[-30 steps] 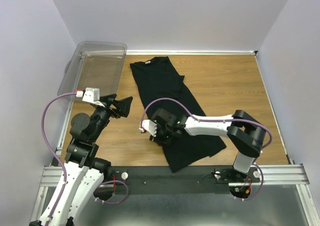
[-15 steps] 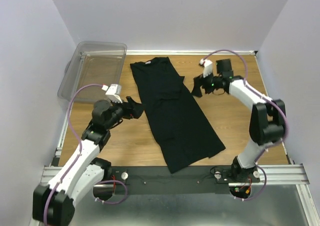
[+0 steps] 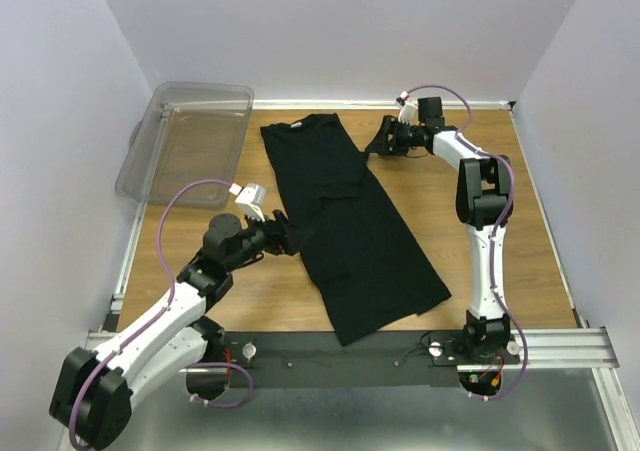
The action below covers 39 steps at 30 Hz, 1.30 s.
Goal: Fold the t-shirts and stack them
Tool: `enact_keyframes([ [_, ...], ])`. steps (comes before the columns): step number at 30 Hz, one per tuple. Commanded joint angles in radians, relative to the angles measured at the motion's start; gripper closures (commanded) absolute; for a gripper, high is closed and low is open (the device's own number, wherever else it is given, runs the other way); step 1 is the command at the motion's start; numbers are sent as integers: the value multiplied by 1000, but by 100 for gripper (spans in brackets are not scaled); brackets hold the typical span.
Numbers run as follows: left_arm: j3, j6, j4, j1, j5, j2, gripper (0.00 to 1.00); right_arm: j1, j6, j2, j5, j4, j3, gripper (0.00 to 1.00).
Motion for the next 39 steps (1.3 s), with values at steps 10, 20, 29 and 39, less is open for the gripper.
enact_keyframes([
  [10,-23,-58,-85,-5,-119,-251,14,40,183,178,-63,1,114,54],
  [20,-8,-41,-101,-3,-120,-242,14,54,89,85,33,2,85,96],
  [29,-12,-34,-110,-3,-120,-245,14,175,-83,-61,222,2,22,96],
  [39,-15,-29,-121,-3,-120,-259,14,270,-146,-76,420,2,21,92],
])
